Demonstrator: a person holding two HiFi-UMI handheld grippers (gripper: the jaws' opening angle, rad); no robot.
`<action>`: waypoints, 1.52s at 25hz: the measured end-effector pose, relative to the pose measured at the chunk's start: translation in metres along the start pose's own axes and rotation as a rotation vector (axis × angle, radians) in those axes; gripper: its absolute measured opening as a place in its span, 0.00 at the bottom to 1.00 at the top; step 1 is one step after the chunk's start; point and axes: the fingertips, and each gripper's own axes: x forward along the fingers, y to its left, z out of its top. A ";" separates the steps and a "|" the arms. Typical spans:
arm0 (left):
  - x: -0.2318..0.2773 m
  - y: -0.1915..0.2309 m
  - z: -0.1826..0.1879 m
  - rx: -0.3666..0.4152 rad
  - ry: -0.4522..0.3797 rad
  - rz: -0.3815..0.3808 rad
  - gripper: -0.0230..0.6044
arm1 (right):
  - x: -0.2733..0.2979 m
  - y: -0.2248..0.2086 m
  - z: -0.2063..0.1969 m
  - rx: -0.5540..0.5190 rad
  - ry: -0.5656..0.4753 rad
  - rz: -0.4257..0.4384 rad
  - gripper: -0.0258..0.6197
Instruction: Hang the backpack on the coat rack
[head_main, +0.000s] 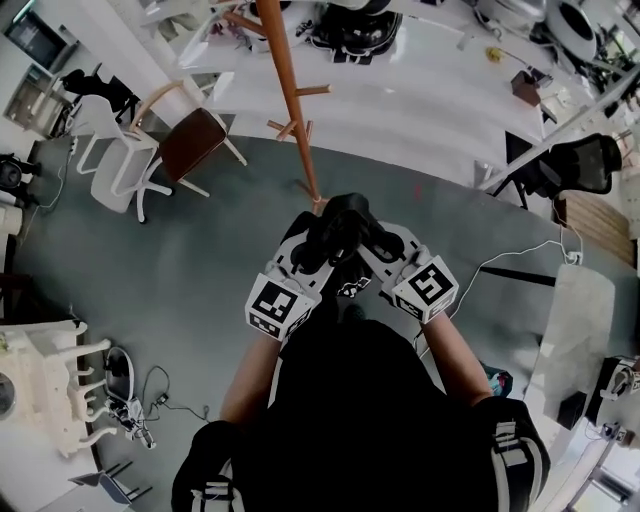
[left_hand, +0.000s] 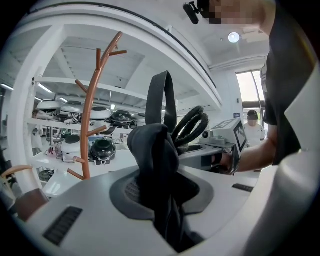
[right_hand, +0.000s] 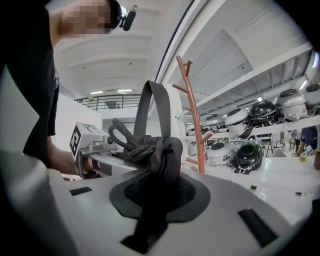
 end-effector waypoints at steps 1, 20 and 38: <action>0.002 0.007 0.000 -0.006 -0.003 -0.009 0.19 | 0.007 -0.004 0.000 0.001 0.004 -0.013 0.16; 0.044 0.138 0.012 0.022 0.008 -0.092 0.19 | 0.118 -0.086 0.017 0.007 -0.025 -0.119 0.16; 0.130 0.190 0.024 -0.105 0.035 0.108 0.19 | 0.146 -0.187 0.017 0.048 0.060 0.104 0.16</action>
